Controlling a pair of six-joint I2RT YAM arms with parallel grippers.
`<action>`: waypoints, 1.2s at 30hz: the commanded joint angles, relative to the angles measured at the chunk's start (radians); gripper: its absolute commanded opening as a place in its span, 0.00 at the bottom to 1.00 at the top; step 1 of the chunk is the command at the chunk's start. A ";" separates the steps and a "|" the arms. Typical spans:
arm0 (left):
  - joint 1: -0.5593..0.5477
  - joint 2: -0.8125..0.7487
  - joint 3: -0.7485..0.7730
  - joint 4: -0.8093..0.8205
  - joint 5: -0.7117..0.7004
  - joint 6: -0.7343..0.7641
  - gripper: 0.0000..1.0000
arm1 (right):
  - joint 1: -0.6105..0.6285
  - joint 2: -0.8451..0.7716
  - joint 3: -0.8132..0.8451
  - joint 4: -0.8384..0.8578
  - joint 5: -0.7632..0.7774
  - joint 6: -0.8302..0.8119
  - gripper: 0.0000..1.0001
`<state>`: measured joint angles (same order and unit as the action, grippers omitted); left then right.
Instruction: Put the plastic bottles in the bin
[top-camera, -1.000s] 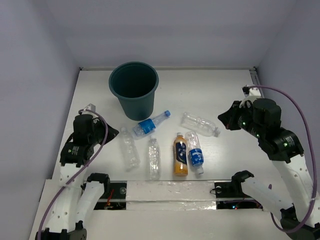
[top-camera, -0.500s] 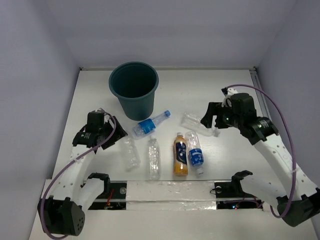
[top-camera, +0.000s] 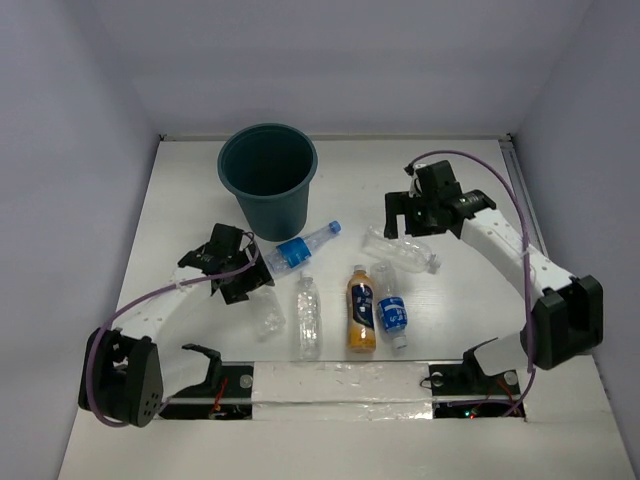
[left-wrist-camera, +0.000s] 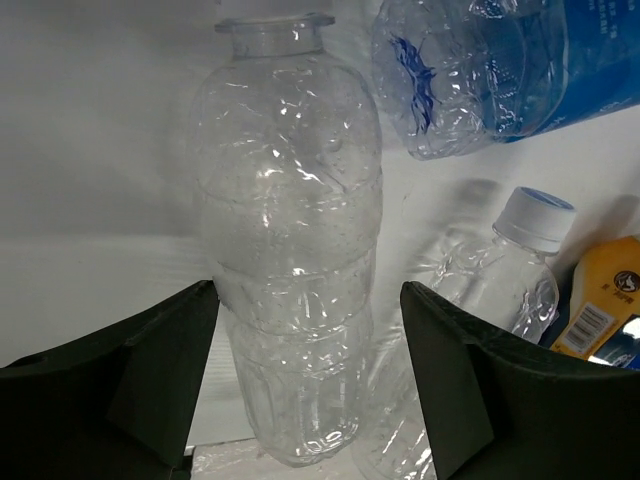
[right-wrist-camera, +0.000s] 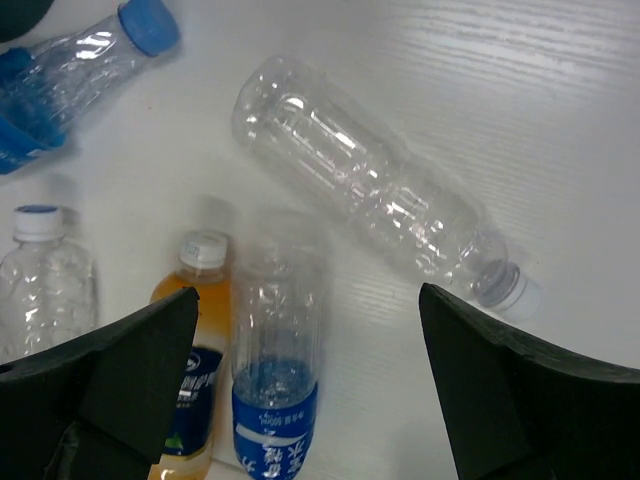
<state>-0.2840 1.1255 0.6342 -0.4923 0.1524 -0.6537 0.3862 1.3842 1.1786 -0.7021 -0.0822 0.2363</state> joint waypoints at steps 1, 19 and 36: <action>-0.015 0.020 -0.011 0.034 -0.034 -0.035 0.70 | -0.004 0.076 0.084 0.015 0.047 -0.057 0.98; -0.015 -0.133 0.093 -0.136 -0.093 0.012 0.29 | -0.004 0.484 0.360 -0.097 0.019 -0.226 1.00; -0.015 0.054 1.045 -0.232 -0.123 0.075 0.27 | -0.004 0.599 0.394 -0.077 0.269 -0.172 0.86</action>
<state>-0.2958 1.1034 1.5524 -0.8028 0.0654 -0.6006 0.3859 2.0029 1.5345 -0.8051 0.0521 0.0296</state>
